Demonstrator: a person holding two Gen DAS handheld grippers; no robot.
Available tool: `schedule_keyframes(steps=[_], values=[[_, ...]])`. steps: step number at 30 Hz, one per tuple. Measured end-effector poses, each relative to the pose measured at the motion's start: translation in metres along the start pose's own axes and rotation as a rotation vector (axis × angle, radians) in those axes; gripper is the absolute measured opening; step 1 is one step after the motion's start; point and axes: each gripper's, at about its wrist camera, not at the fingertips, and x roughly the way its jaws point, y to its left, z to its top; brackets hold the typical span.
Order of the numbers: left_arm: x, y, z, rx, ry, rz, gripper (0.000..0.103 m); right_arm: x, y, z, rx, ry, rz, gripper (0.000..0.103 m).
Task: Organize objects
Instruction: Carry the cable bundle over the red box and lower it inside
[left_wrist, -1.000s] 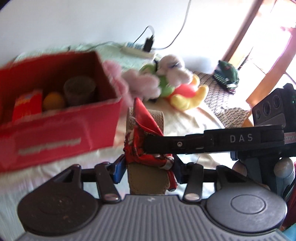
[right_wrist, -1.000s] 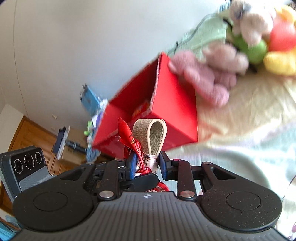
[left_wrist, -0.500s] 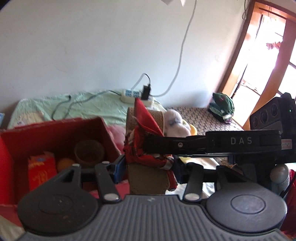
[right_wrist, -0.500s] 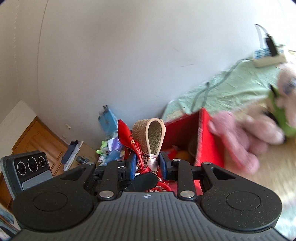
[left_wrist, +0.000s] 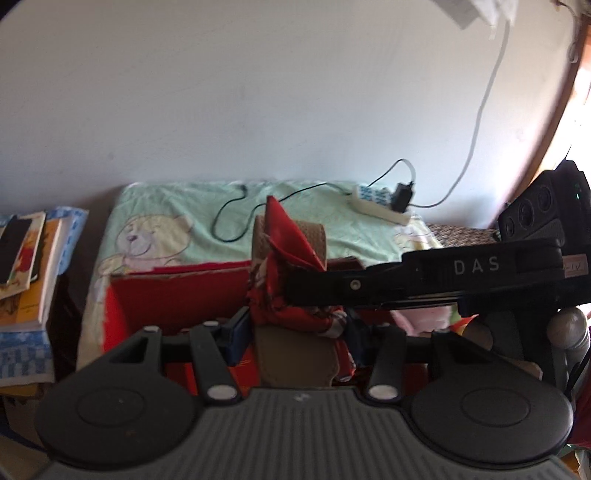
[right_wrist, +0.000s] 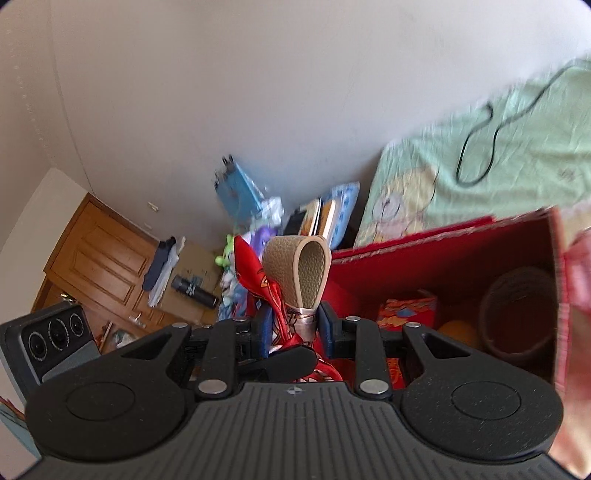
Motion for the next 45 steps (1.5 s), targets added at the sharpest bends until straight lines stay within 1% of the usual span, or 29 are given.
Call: schedule_keyframes(steps=[5,12,13,18,22,25,31,33,35,37,41,45], values=[[0.019,0.029,0.000,-0.013,0.066,0.067,0.049,0.038,-0.015,0.005,0.109,0.111,0.018,0.028],[0.059,0.059,-0.013,-0.012,0.213,0.135,0.049,0.079,-0.040,0.000,0.253,0.244,-0.016,0.028],[0.060,0.060,-0.016,-0.011,0.231,0.142,0.049,0.084,-0.044,-0.001,0.269,0.260,-0.024,0.028],[0.080,0.066,-0.022,-0.012,0.321,0.195,0.049,0.099,-0.050,-0.004,0.285,0.323,-0.051,0.029],[0.091,0.057,-0.022,0.055,0.368,0.281,0.050,0.110,-0.058,-0.006,0.315,0.353,-0.044,0.029],[0.099,0.053,-0.022,0.089,0.407,0.336,0.050,0.115,-0.060,-0.008,0.312,0.368,-0.043,0.029],[0.115,0.046,-0.022,0.161,0.489,0.435,0.053,0.121,-0.060,-0.012,0.281,0.387,-0.076,0.029],[0.118,0.045,-0.022,0.172,0.501,0.446,0.054,0.122,-0.059,-0.013,0.263,0.397,-0.075,0.029],[0.120,0.045,-0.020,0.177,0.505,0.457,0.054,0.124,-0.060,-0.013,0.267,0.407,-0.050,0.029],[0.122,0.047,-0.019,0.179,0.511,0.467,0.056,0.124,-0.061,-0.013,0.263,0.402,-0.050,0.029],[0.124,0.048,-0.018,0.185,0.516,0.469,0.056,0.120,-0.065,-0.012,0.267,0.388,-0.039,0.029],[0.125,0.043,-0.017,0.188,0.516,0.473,0.056,0.119,-0.066,-0.013,0.253,0.393,-0.041,0.029]])
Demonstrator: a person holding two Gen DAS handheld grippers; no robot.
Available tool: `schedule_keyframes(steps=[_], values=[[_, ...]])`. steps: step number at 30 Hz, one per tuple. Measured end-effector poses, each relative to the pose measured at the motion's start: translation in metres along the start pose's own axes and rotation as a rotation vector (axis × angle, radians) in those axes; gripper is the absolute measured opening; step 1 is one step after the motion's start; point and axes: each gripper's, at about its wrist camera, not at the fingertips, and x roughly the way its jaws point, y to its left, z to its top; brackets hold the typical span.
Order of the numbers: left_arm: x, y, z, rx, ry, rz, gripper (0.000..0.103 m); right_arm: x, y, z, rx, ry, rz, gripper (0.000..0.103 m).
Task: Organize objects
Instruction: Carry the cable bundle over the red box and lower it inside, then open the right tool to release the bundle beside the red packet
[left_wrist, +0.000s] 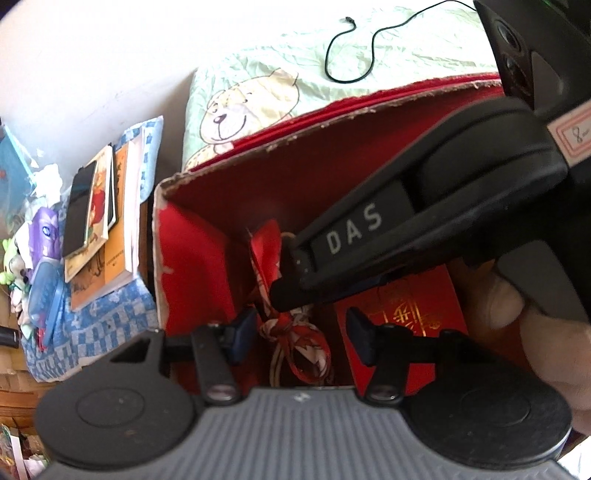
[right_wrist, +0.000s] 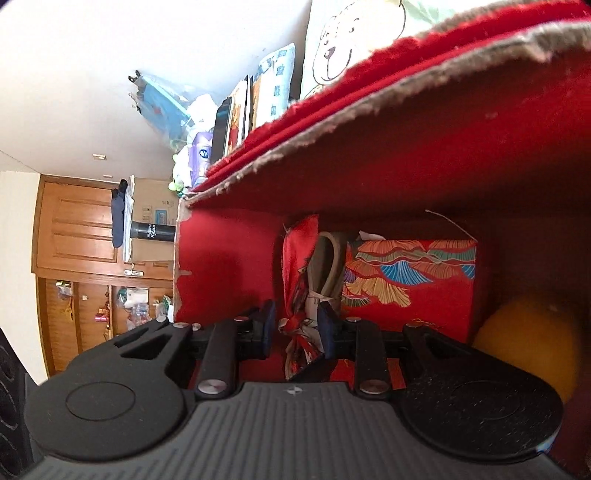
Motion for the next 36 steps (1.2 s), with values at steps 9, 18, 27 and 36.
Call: schedule_keyframes(steps=[9,18,27,36], values=[[-0.008,0.001,-0.005,-0.022,-0.031,-0.018,0.058,-0.010,0.005,-0.001,-0.021,-0.030,-0.030,0.029],[-0.020,-0.002,-0.006,-0.048,-0.064,-0.032,0.063,-0.039,0.015,-0.009,-0.053,-0.118,-0.148,0.029],[-0.033,0.005,-0.015,-0.110,-0.095,-0.031,0.066,-0.054,0.029,-0.022,-0.066,-0.207,-0.201,0.029],[-0.063,0.001,-0.038,-0.191,-0.148,-0.013,0.072,-0.076,0.050,-0.050,-0.133,-0.275,-0.283,0.031]])
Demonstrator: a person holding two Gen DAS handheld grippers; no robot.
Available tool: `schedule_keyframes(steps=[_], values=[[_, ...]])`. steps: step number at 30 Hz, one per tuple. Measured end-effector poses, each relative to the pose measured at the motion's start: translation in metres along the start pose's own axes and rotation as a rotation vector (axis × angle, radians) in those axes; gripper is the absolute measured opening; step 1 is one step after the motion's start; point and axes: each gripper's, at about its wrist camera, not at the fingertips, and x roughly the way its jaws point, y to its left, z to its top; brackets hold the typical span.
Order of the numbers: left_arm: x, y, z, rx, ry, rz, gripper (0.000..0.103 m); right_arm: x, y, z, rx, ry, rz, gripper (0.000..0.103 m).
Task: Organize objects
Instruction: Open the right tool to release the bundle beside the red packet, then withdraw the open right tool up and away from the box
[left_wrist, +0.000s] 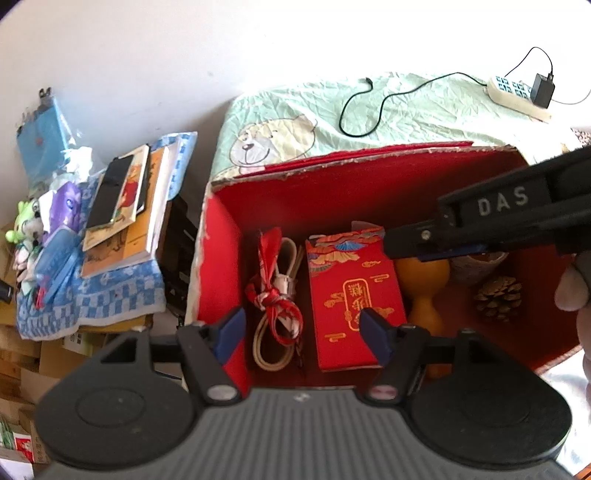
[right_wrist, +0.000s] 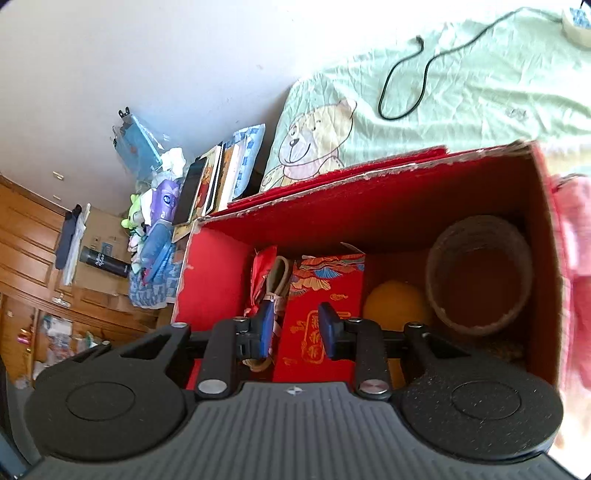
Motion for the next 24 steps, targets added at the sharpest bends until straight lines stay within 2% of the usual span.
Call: schedule_keyframes(steps=[10,14,18,20,24], values=[[-0.033,-0.009,-0.032,-0.077,-0.019,0.005,0.076,-0.047,0.005,-0.030,-0.059,-0.077,-0.034,0.035],[-0.040,-0.016,-0.042,-0.093,-0.014,0.001,0.078,-0.059,0.005,-0.043,-0.070,-0.101,-0.039,0.042],[-0.044,-0.023,-0.050,-0.106,-0.014,0.002,0.080,-0.070,0.003,-0.058,-0.083,-0.125,-0.054,0.042],[-0.046,-0.026,-0.054,-0.109,-0.016,0.008,0.085,-0.073,0.001,-0.064,-0.077,-0.130,-0.057,0.042],[-0.053,-0.034,-0.061,-0.110,-0.024,0.008,0.085,-0.081,-0.003,-0.078,-0.068,-0.145,-0.055,0.042]])
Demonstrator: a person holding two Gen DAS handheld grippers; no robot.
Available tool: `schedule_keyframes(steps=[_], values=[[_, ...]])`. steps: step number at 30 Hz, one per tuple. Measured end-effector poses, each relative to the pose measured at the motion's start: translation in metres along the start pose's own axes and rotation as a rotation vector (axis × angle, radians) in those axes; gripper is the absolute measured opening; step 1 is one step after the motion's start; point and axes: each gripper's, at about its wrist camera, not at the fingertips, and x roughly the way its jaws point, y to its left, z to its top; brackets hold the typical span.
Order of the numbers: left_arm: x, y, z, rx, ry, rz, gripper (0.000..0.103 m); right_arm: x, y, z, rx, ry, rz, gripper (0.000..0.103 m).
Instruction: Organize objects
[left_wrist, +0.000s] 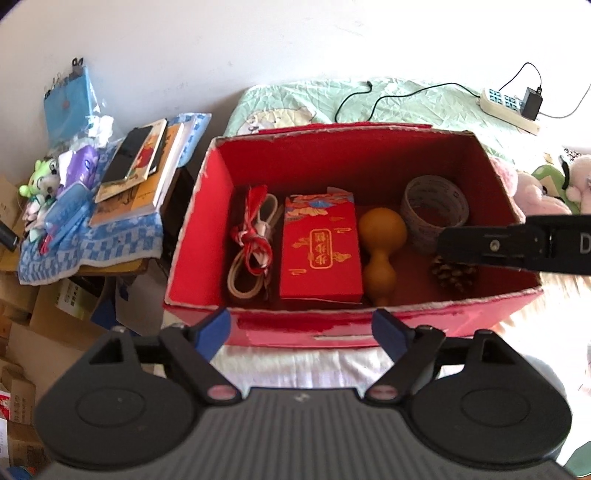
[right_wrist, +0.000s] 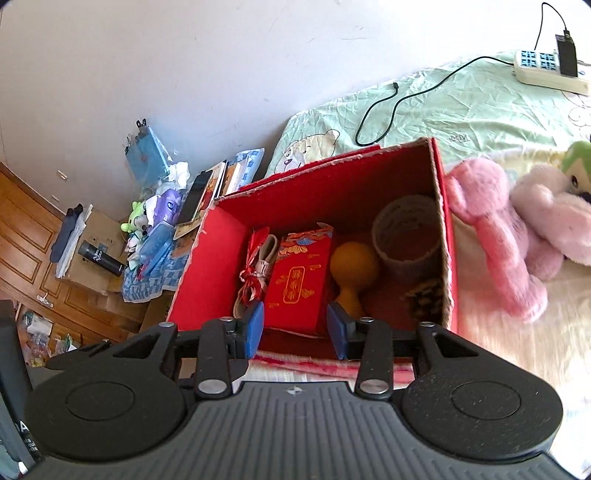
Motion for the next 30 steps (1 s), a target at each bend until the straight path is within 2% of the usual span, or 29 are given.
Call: schedule_keyframes(steps=[11,15,22,26,30], values=[[0.001,-0.011,-0.020,-0.016,0.028,0.023,0.094,-0.014,-0.006,-0.028,-0.027,-0.021,-0.039,0.042],[0.007,-0.016,-0.029,-0.019,0.055,0.015,0.102,-0.019,-0.013,-0.037,-0.017,-0.022,-0.050,0.043],[0.017,-0.026,-0.042,-0.022,0.111,0.030,0.103,-0.021,-0.025,-0.051,-0.001,-0.009,-0.077,0.044],[0.020,-0.032,-0.049,-0.013,0.125,0.036,0.103,-0.019,-0.032,-0.059,0.017,0.010,-0.094,0.050],[0.022,-0.037,-0.055,-0.006,0.146,0.049,0.103,-0.017,-0.037,-0.068,0.034,0.043,-0.098,0.050]])
